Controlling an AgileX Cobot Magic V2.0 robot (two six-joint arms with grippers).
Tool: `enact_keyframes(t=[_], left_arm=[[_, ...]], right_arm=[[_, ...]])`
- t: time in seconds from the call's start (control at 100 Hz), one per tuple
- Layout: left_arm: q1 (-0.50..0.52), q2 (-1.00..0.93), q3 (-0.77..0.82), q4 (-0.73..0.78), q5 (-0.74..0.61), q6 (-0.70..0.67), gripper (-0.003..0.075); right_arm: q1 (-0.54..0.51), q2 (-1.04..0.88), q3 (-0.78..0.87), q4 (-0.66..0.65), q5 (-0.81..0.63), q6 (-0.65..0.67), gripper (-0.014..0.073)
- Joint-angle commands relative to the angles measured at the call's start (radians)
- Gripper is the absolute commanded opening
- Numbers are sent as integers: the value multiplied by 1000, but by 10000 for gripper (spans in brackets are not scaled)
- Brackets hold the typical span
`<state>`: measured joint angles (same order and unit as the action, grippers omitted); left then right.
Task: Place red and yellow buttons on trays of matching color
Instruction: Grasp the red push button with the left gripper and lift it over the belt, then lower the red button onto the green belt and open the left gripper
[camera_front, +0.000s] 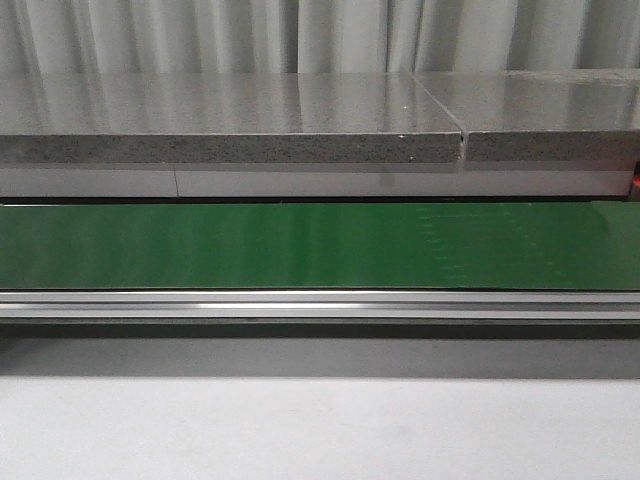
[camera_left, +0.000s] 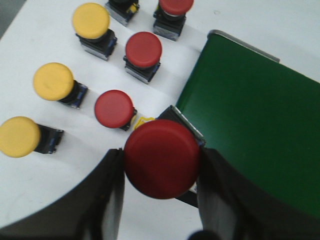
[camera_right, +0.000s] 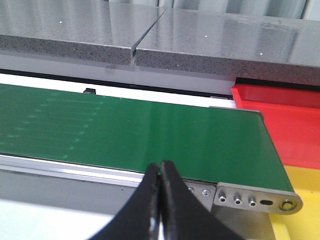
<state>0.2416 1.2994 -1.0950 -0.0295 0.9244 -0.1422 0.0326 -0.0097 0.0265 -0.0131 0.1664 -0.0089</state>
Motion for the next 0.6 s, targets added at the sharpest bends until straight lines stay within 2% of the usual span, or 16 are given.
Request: enact_keyframes(t=[0.0, 0.12, 0.45, 0.59], left_arm=[[-43, 6, -40, -12, -45, 8, -19], [-81, 49, -62, 4, -39, 8, -19], [-151, 201, -239, 92, 107, 26, -19], [-172, 235, -267, 92, 121, 26, -19]], right_arm=[[1, -15, -10, -10, -81, -2, -68], [1, -15, -10, -10, -81, -2, -68], [1, -15, -10, -10, -80, -2, -68], [1, -15, -10, -10, -80, -2, -68]])
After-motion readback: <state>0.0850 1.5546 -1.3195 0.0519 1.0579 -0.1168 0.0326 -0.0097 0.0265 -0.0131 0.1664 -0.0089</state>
